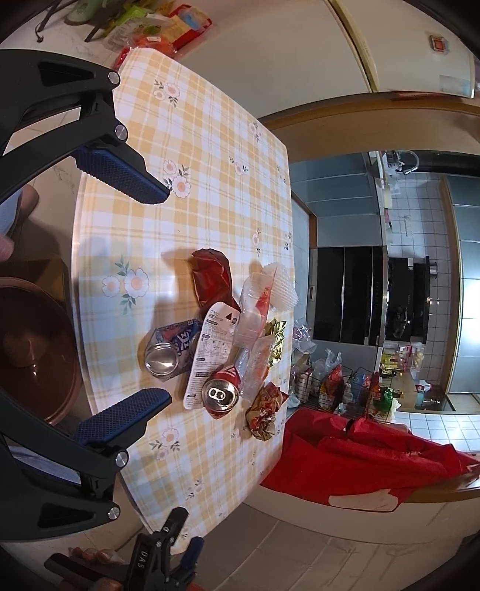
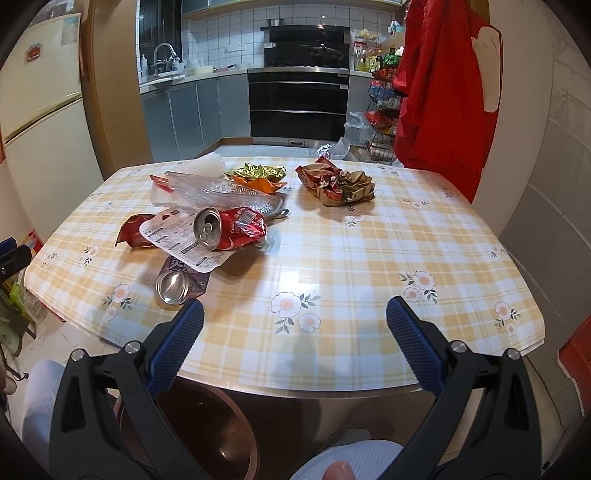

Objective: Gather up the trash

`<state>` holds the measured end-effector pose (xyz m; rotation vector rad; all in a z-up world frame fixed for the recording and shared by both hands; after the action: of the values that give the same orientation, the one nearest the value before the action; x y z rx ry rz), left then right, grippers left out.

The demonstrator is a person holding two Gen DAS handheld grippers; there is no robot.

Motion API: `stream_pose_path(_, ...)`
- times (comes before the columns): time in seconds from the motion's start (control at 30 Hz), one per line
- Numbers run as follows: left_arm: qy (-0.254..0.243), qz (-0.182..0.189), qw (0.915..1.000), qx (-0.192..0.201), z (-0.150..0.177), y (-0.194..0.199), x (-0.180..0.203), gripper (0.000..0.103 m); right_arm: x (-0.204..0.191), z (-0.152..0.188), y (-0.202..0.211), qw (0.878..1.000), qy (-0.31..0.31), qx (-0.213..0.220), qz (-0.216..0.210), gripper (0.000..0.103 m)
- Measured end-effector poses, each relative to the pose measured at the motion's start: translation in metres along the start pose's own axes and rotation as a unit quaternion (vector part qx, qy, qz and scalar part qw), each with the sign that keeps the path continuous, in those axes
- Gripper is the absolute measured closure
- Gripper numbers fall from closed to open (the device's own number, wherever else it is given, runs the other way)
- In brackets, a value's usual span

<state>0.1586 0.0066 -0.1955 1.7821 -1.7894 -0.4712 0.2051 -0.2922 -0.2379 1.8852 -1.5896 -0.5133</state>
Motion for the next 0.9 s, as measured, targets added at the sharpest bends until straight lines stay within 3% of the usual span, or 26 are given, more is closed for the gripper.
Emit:
stream_pose_path(0.3,0.000,0.009,0.9999,-0.012,-0.012,-0.019,0.001,0.005,-0.013,-0.017,-0.024,0.999,0.032,-0.016,-0.014,0.006)
stream_pose_path(0.53,0.012,0.001,0.9997,-0.020,-0.025,-0.037,-0.013,0.006,-0.055,-0.066,-0.051,0.989,0.141,0.006,-0.033,0.006)
stream_pose_path(0.73,0.024,-0.002,0.9995,-0.019,-0.044,-0.048,-0.025,0.011,-0.099,-0.106,-0.104,0.977,0.207,0.003,-0.056,0.007)
stream_pose_path(0.9,0.028,-0.004,0.9993,-0.023,-0.053,-0.057,-0.032,0.016,-0.122,-0.123,-0.149,0.970,0.233,-0.019,-0.064,0.021)
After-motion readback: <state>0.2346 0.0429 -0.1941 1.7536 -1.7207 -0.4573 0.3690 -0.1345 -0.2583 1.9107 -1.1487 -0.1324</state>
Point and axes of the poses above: each gripper's, at about its wrist camera, not at the fingertips, and y roughly against the way its jaws point, x to its right, z to its underside, the point moved 9 cm from there along -y, roughly the way its jaws point, and after that the axes turned 8 degrees about y, right-handed, at the moved point
